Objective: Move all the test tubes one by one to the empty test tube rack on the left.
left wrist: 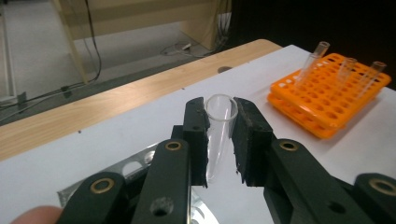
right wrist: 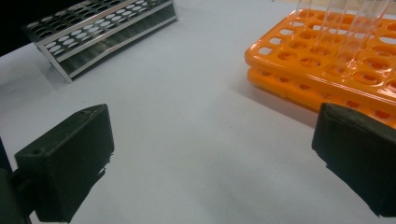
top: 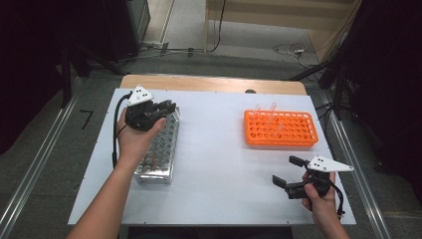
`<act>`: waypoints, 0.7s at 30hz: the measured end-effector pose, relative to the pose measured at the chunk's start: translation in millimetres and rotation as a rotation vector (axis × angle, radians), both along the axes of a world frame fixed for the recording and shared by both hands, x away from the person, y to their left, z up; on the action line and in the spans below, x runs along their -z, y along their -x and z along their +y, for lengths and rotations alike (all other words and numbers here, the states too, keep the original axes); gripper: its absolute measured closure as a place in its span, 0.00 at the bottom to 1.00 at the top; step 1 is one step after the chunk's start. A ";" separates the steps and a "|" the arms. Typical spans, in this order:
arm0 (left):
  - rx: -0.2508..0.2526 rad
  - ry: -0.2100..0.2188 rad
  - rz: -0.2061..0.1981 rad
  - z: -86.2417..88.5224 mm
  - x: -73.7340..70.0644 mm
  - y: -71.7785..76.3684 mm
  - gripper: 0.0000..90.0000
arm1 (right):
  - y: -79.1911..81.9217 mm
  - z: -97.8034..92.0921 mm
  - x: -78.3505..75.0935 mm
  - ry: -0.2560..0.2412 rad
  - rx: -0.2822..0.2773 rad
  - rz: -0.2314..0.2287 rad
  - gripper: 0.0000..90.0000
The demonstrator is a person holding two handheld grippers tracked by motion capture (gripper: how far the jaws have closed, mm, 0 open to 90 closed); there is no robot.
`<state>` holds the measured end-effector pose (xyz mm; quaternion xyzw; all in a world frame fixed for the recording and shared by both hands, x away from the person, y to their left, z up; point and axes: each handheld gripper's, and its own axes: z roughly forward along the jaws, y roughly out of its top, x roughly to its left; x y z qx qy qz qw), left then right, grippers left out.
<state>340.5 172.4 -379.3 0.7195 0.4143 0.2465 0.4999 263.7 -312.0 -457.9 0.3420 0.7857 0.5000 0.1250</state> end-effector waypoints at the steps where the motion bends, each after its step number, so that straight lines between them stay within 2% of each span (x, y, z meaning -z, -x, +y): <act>1: -0.006 -0.008 0.001 0.8 -0.1 -2.9 0.85 | 0.0 -0.2 0.0 0.001 0.001 0.000 0.00; 14: -0.094 -0.031 0.015 6.7 7.4 -39.7 0.85 | -0.9 -2.0 1.0 -0.002 0.011 0.005 0.00; 17: -0.109 -0.061 0.019 4.8 10.9 -45.9 0.85 | -1.4 -3.0 1.5 -0.001 0.013 0.006 0.00; 21: -0.108 -0.075 0.050 3.9 18.1 -52.4 0.85 | -1.7 -4.7 1.5 -0.007 0.018 0.007 0.00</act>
